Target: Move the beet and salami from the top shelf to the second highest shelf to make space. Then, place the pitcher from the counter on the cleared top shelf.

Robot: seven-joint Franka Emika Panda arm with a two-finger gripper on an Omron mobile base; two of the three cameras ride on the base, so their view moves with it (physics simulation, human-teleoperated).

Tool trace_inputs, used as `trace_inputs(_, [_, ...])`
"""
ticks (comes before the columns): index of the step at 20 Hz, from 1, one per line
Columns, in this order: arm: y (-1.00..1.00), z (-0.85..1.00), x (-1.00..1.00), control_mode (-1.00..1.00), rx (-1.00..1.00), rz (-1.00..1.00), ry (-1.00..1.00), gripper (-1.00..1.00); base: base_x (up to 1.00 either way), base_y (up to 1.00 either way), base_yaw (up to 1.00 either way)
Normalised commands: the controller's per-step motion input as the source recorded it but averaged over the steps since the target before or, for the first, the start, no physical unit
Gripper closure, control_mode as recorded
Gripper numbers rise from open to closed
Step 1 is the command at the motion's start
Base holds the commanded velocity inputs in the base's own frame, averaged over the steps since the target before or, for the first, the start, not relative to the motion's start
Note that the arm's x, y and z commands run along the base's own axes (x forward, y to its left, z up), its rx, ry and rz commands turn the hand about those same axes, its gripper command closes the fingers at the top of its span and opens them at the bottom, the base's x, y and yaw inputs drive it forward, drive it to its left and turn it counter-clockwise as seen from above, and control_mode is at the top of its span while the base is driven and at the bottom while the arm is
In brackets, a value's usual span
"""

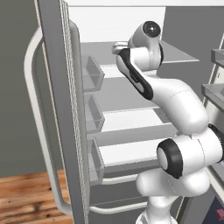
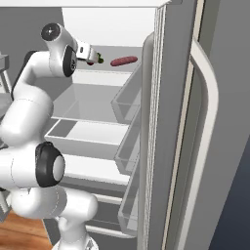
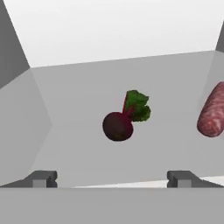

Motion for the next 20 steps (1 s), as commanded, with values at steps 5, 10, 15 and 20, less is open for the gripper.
trace_inputs(5, [0.0,-0.19,0.39,-1.0,0.0,0.0,0.0,-1.0,0.0,0.0,0.0])
trace_inputs(10, [0.0,-0.21,0.44,-1.0,0.0,0.0,0.0,-1.0,0.0,0.0,0.0])
trace_inputs(15, [0.0,-0.14,0.53,-1.0,0.0,0.0,0.01,-1.0,0.0,0.0,0.0])
trace_inputs(20, [0.0,-0.08,0.59,-1.0,0.0,0.0,0.04,-1.0,0.0,0.0,0.0])
